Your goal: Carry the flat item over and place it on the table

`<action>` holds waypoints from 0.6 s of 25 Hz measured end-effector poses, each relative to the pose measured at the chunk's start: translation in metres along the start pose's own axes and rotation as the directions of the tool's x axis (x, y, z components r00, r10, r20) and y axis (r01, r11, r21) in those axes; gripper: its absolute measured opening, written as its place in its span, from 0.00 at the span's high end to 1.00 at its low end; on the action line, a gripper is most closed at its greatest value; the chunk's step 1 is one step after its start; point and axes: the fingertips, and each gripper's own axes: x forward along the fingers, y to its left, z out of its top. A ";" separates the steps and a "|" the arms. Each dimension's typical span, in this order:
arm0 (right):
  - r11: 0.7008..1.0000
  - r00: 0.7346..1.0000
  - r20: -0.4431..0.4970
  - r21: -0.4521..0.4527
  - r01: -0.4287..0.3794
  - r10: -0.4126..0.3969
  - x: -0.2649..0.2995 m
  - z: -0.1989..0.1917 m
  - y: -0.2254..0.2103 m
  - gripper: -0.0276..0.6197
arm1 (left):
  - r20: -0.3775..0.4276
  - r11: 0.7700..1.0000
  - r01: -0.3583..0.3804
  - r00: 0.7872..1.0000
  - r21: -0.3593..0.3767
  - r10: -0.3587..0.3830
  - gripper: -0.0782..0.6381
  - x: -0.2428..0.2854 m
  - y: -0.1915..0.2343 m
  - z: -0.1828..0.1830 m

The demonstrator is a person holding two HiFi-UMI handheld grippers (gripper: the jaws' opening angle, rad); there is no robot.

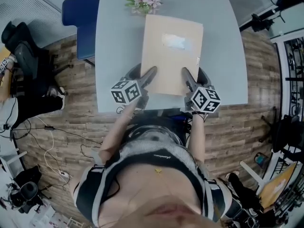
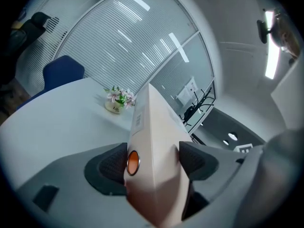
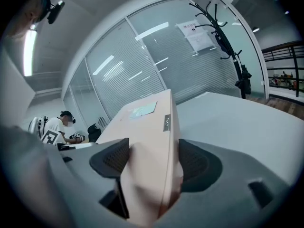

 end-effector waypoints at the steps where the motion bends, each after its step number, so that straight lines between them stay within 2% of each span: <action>1: 1.000 1.000 -0.017 0.005 0.003 -0.003 0.004 -0.007 -0.005 0.45 | -0.013 1.000 -0.008 1.000 -0.011 0.008 0.42 0.003 0.005 -0.006; 15: 0.995 0.978 -0.206 0.087 0.042 -0.023 0.048 -0.088 -0.060 0.45 | -0.170 0.989 -0.111 0.981 -0.101 0.093 0.42 0.044 0.062 -0.082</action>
